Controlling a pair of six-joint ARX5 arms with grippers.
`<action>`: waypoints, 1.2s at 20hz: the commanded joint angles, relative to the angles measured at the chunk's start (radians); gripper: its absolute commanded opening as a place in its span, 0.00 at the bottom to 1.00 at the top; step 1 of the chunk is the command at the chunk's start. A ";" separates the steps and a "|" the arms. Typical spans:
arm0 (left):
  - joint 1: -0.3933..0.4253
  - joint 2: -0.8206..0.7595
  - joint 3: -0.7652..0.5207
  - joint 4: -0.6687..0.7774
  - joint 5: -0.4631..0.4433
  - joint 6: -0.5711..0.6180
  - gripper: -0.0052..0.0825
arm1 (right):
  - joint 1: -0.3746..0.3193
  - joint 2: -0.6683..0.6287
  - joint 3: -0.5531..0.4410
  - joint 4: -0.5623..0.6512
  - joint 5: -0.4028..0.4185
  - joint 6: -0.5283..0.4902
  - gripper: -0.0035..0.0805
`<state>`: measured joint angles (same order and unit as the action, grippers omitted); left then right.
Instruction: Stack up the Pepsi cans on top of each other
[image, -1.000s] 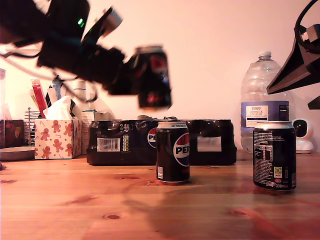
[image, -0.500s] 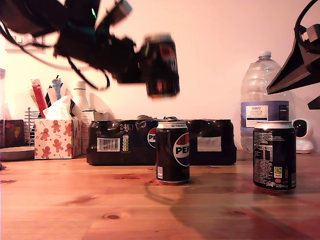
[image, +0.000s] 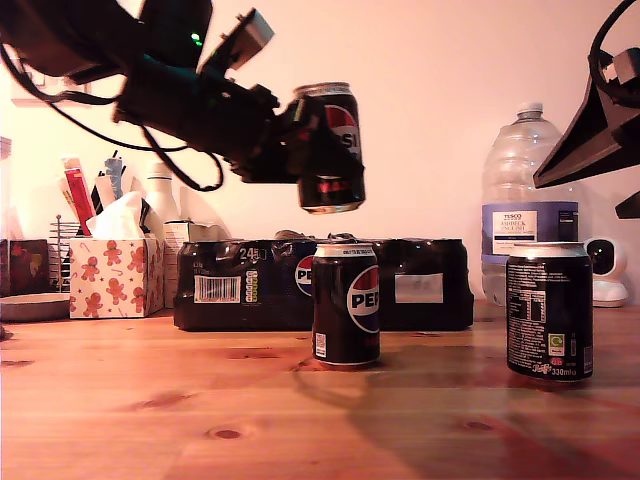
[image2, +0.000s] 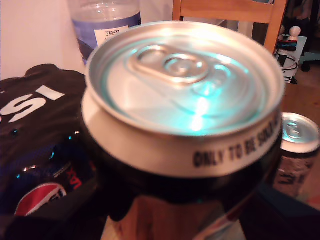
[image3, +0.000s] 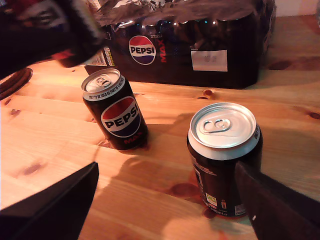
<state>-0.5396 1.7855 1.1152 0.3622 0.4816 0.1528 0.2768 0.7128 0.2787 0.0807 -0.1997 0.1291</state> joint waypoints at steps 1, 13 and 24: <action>-0.007 0.009 0.035 0.012 0.008 -0.003 0.48 | 0.005 0.004 -0.004 0.010 0.001 -0.005 0.98; -0.013 0.022 0.035 -0.048 0.008 0.010 0.48 | 0.005 0.004 -0.004 0.012 0.001 -0.006 0.98; -0.022 0.076 0.035 -0.022 0.008 0.013 0.48 | 0.005 0.004 -0.004 0.011 0.001 -0.006 0.98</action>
<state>-0.5556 1.8427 1.1297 0.3202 0.4839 0.1608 0.2768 0.7128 0.2787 0.0826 -0.1993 0.1287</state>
